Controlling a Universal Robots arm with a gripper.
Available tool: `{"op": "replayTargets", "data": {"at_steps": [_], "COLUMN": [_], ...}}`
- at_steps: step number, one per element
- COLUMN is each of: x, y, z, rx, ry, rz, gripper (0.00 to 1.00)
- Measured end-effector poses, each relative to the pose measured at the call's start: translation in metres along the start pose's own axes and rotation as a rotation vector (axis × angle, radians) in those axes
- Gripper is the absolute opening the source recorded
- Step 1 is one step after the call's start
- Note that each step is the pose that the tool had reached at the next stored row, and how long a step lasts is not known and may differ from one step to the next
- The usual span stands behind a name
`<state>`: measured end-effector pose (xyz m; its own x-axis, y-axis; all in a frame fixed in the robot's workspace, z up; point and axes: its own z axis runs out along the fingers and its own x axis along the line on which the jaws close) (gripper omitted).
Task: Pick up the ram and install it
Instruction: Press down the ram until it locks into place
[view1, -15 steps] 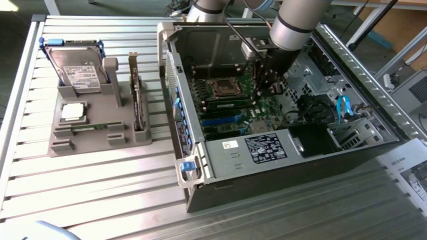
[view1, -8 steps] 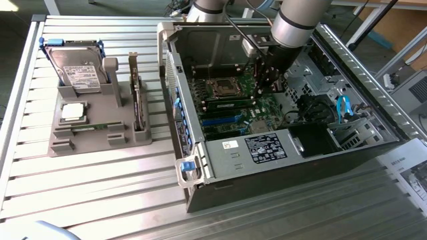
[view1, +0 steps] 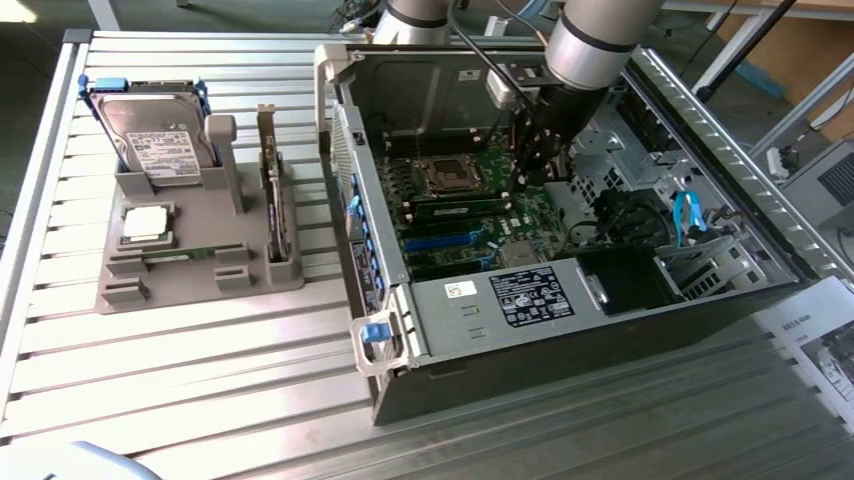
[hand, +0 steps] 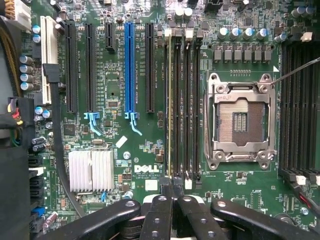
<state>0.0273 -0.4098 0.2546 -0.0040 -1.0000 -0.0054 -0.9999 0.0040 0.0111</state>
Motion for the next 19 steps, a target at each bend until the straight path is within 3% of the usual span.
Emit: {"op": "replayTargets", "data": {"at_steps": [14, 19], "x": [0.0, 0.0], "y": [0.0001, 0.0117], "z": [-0.0019, -0.0017], "rx": [0.0, 0.0], "ry": [0.0, -0.0001], "rz": [0.0, 0.0], "gripper": [0.1, 0.1]}}
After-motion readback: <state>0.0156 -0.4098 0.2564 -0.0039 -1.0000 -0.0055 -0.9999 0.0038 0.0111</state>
